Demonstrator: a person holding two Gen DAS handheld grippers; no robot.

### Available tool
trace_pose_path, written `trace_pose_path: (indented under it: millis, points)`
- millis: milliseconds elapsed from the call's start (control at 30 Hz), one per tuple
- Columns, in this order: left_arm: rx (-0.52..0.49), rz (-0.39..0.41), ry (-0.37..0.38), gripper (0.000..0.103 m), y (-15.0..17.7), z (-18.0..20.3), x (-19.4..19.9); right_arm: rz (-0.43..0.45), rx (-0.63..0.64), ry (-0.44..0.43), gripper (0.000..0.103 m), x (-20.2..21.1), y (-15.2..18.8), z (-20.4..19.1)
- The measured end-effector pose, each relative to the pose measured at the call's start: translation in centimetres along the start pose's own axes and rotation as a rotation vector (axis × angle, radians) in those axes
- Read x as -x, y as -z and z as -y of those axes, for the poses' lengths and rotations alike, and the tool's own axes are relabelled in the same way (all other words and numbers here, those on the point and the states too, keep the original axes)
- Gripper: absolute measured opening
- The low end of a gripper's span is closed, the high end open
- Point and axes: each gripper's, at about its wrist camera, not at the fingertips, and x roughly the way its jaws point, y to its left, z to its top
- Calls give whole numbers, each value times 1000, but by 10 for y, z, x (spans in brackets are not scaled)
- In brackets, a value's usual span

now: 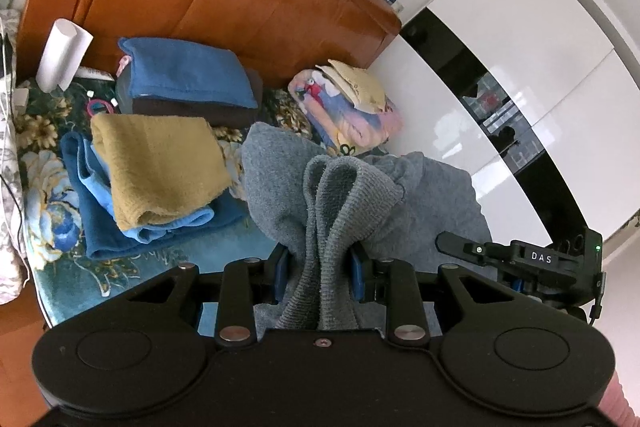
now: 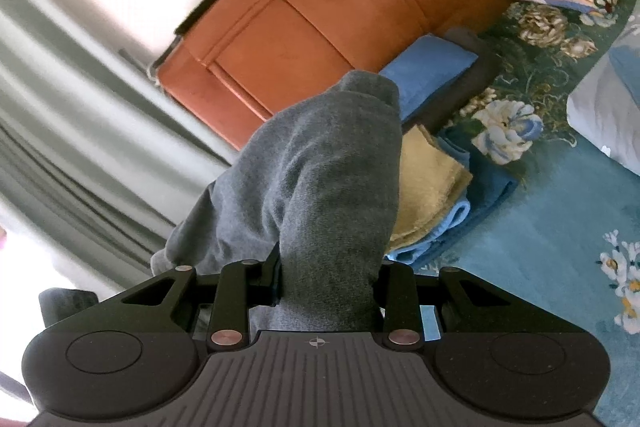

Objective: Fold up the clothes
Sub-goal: 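Lift the folded grey pants with both grippers and carry them toward the towel stack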

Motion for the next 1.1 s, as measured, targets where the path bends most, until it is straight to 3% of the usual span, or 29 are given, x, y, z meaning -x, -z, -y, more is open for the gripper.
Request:
trace_pose_path:
  millis: [300, 667, 900, 1100]
  points:
    - [63, -53, 21, 27, -34, -52, -43, -59, -18, 60, 28, -61, -33, 14]
    - [193, -130, -4, 27, -113, -163, -105, -188, -60, 127, 28, -206, -98, 26]
    - [257, -207, -50, 28, -134, -223, -146, -317, -64, 184, 28, -294, -128, 41]
    - [298, -239, -83, 28, -148, -263, -172, -423, -43, 184, 28, -359, -152, 58]
